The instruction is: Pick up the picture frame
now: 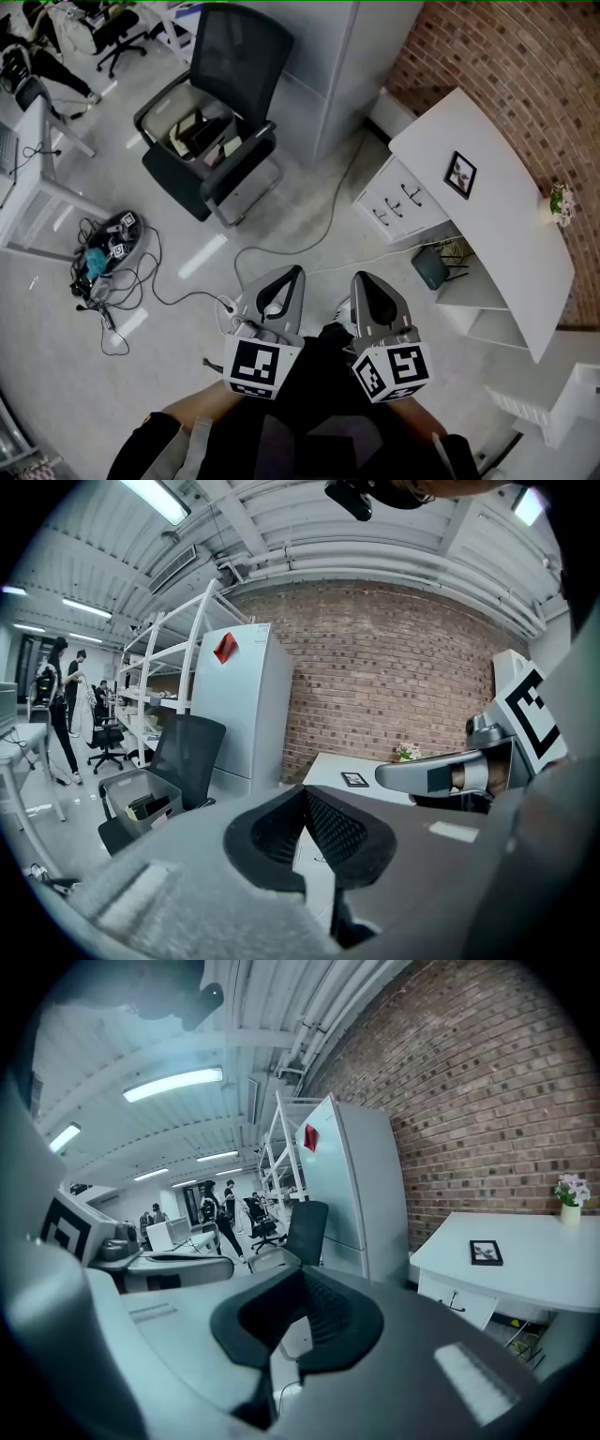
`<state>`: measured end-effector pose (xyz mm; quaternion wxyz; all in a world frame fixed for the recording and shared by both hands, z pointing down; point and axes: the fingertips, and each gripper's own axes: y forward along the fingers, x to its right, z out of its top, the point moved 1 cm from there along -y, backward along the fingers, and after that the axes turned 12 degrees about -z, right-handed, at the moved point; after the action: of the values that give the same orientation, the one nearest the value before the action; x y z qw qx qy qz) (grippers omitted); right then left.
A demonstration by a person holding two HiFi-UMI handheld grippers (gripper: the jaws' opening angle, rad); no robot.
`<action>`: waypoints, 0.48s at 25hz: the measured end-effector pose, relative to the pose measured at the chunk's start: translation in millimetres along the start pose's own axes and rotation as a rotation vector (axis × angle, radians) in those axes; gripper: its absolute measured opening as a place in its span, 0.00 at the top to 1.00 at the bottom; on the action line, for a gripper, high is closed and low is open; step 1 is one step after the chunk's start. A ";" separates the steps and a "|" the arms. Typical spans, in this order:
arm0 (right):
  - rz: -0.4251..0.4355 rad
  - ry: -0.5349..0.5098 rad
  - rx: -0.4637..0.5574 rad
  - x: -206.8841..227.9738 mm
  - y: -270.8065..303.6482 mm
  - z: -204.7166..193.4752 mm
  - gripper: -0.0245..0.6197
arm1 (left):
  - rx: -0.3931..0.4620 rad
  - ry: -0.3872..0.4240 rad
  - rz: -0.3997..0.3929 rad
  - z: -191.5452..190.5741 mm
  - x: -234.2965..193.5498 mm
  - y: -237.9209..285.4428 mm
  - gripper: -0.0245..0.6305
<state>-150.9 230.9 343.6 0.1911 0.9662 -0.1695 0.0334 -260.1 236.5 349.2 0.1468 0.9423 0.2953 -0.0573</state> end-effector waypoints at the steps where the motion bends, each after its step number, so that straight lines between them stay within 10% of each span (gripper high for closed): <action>1: 0.000 0.000 0.003 4.8 0.4 2.5 0.96 | 0.001 0.001 -0.001 1.8 2.8 4.5 0.97; 12: -0.025 0.036 0.015 70.6 3.7 19.6 0.96 | -0.009 0.021 -0.018 17.6 37.1 60.5 0.97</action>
<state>-85.8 197.9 335.9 0.1872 0.9690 -0.1536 0.0497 -195.4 203.7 339.9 0.1474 0.9395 0.3056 -0.0476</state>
